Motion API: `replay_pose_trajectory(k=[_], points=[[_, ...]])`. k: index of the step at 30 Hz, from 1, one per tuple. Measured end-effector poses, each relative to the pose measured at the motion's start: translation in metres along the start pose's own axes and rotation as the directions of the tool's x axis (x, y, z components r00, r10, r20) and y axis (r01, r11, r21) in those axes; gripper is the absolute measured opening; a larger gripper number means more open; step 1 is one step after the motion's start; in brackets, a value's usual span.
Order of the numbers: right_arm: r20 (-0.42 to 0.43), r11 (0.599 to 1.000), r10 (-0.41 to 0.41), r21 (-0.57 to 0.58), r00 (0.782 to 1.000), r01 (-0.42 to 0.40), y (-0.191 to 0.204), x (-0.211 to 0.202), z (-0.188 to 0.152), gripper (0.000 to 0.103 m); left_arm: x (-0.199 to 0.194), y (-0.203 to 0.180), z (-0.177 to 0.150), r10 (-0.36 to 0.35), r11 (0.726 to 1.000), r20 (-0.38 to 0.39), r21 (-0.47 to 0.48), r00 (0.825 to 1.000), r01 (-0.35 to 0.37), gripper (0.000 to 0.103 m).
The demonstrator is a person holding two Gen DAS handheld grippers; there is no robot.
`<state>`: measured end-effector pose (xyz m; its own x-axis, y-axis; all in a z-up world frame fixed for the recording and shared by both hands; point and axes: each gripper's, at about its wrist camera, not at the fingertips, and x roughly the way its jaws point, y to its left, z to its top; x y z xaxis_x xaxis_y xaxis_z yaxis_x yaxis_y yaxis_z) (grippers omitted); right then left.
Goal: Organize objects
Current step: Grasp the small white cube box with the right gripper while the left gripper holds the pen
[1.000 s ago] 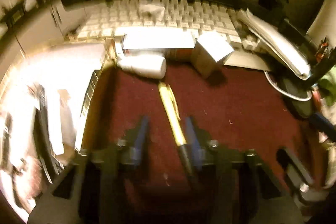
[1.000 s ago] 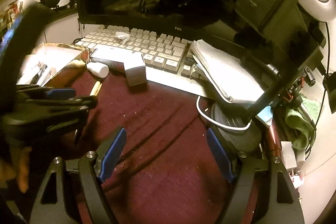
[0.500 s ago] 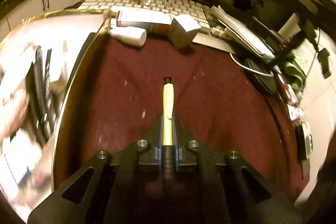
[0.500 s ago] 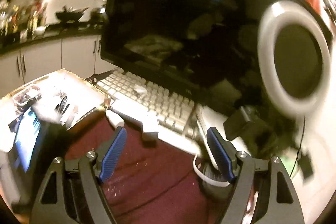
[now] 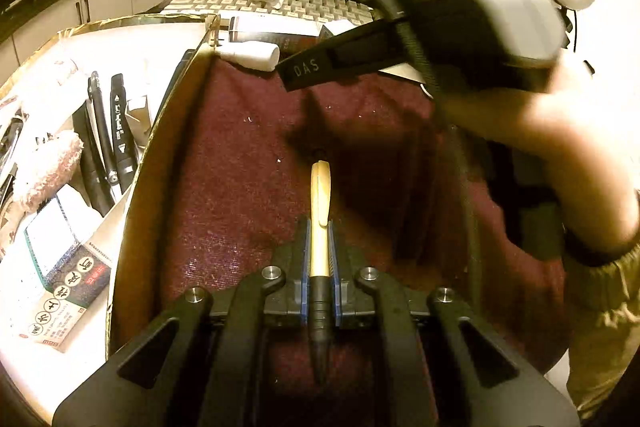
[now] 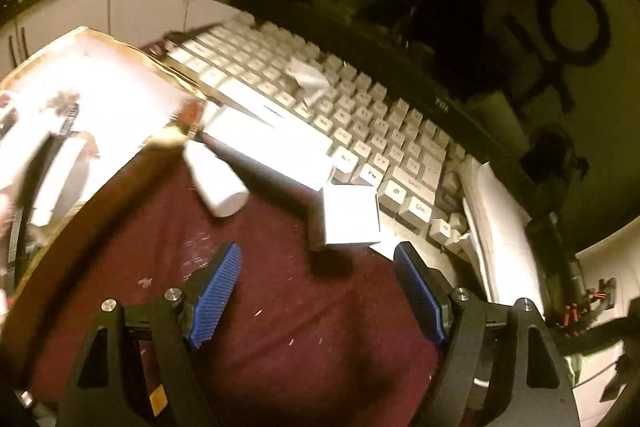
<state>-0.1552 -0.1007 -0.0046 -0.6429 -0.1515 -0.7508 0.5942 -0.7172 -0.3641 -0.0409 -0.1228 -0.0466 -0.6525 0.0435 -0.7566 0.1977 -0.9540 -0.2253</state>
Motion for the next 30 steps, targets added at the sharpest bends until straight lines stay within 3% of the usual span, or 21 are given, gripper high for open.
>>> replay_pose_trajectory(k=[4, 8, 9, 10, 12, 13, 16, 21, 30], points=[[-0.001, 0.999, -0.039, 0.014, 0.999, 0.039, -0.008, 0.018, 0.009, 0.079, -0.003, 0.0, -0.002, 0.003, 1.0, 0.004, 0.006, 1.0, -0.003, 0.007], [0.003, 0.995, 0.071, 0.067, 0.997, -0.071, -0.014, 0.034, 0.012, 0.078, -0.006, 0.004, -0.003, 0.002, 1.0, 0.004, 0.009, 1.0, -0.002, 0.007], [0.018, 0.989, 0.106, 0.098, 0.994, -0.107, -0.018, 0.036, 0.01, 0.068, -0.006, 0.004, -0.003, 0.002, 1.0, 0.003, 0.01, 1.0, -0.002, 0.007], [0.026, 0.985, 0.123, 0.122, 0.992, -0.125, -0.019, 0.037, 0.009, 0.051, -0.007, 0.004, -0.003, 0.002, 1.0, 0.002, 0.009, 1.0, -0.002, 0.007], [0.038, 0.977, 0.136, 0.162, 0.99, -0.141, -0.025, 0.039, 0.007, 0.037, -0.008, 0.005, -0.004, 0.006, 1.0, -0.001, 0.009, 1.0, -0.006, 0.007], [0.045, 0.973, 0.147, 0.171, 0.988, -0.152, -0.027, 0.038, 0.007, 0.035, -0.009, 0.005, -0.004, 0.006, 1.0, -0.002, 0.008, 1.0, -0.006, 0.007], [0.067, 0.95, 0.221, 0.21, 0.973, -0.23, -0.032, 0.031, 0.004, 0.034, -0.009, 0.004, -0.004, 0.015, 1.0, 0.004, 0.0, 1.0, -0.015, 0.007], [0.092, 0.953, 0.232, 0.18, 0.968, -0.245, -0.025, 0.019, 0.002, 0.034, -0.009, 0.006, -0.002, 0.017, 1.0, 0.01, -0.025, 1.0, -0.017, 0.007], [0.125, 0.978, 0.185, 0.079, 0.975, -0.195, -0.009, 0.006, -0.001, 0.034, -0.018, 0.016, 0.006, -0.026, 0.994, 0.052, -0.1, 0.998, 0.031, 0.007]])
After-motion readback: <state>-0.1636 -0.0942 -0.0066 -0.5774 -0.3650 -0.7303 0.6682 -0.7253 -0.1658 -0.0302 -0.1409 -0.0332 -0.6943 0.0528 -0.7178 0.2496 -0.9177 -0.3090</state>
